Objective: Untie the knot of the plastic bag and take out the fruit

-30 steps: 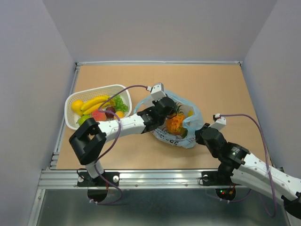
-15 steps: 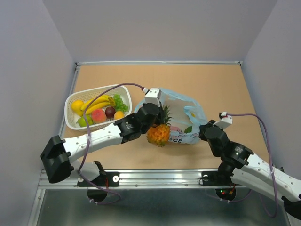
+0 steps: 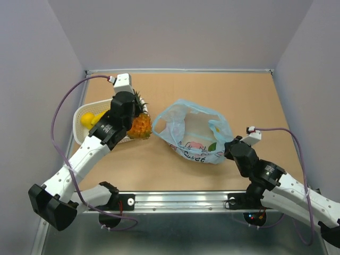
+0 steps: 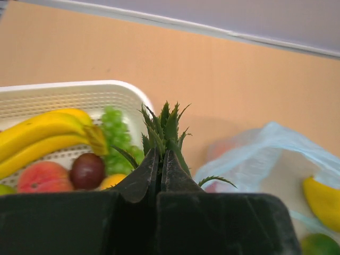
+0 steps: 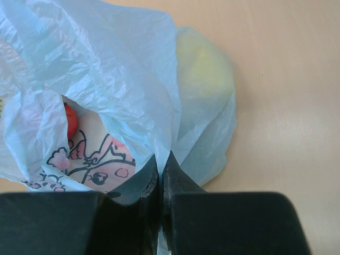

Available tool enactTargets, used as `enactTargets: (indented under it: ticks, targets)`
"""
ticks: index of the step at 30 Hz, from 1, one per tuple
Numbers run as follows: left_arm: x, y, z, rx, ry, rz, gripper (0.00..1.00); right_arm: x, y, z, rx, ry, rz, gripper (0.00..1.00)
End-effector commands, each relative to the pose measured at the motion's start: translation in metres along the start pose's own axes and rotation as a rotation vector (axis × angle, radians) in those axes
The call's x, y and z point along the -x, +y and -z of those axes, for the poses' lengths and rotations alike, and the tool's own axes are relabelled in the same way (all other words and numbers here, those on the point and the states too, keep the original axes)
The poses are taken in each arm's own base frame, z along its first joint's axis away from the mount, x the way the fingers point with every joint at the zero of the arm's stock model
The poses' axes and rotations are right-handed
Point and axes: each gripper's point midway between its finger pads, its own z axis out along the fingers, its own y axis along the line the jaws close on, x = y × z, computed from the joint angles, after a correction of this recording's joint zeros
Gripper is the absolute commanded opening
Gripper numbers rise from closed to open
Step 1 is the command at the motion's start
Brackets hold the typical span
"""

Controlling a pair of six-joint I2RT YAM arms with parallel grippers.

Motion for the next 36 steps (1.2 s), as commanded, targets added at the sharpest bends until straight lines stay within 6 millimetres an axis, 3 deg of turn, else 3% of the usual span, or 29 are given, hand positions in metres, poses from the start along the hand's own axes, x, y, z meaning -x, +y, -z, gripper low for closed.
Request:
enactTargets:
  ticks: [1,5,6,10,11,18,21,24,26,27,32,36]
  targets:
    - [0.017,0.051,-0.017,0.168,-0.006,-0.119,0.0,0.012,0.007,0.004,0.027,-0.028,-0.044,0.08]
    - [0.017,0.103,-0.045,0.332,0.018,-0.073,0.0,0.013,0.006,0.005,0.028,-0.027,-0.036,0.08]
    - [0.016,0.107,-0.051,0.337,0.023,-0.07,0.0,0.012,0.006,0.004,0.027,-0.026,-0.035,0.08]
    - [0.004,0.094,-0.079,0.251,0.063,-0.123,0.0,0.011,0.006,0.004,0.027,-0.022,-0.03,0.08]
    - [0.01,0.089,-0.083,0.232,0.057,-0.135,0.0,0.011,0.005,0.004,0.027,-0.022,-0.03,0.08]
    - [0.015,0.103,-0.115,0.363,0.061,-0.193,0.07,0.008,0.004,0.004,0.027,-0.018,-0.034,0.08]
    - [0.011,0.1,-0.13,0.353,0.07,-0.19,0.16,0.008,0.005,0.004,0.032,-0.016,-0.035,0.08]
    - [0.004,0.097,-0.139,0.341,0.092,-0.188,0.35,0.01,0.006,0.005,0.039,-0.016,-0.037,0.08]
    - [-0.002,0.096,-0.139,0.331,0.105,-0.188,0.56,0.011,0.007,0.006,0.043,-0.018,-0.038,0.08]
    - [-0.001,0.095,-0.137,0.321,0.101,-0.182,0.77,0.011,0.006,0.006,0.043,-0.019,-0.039,0.08]
    - [0.006,0.095,-0.122,0.32,0.079,-0.156,0.96,0.01,0.006,0.006,0.035,-0.017,-0.033,0.08]
    - [0.017,0.071,-0.096,0.223,0.053,-0.111,0.97,0.008,0.005,0.005,0.029,-0.011,-0.032,0.08]
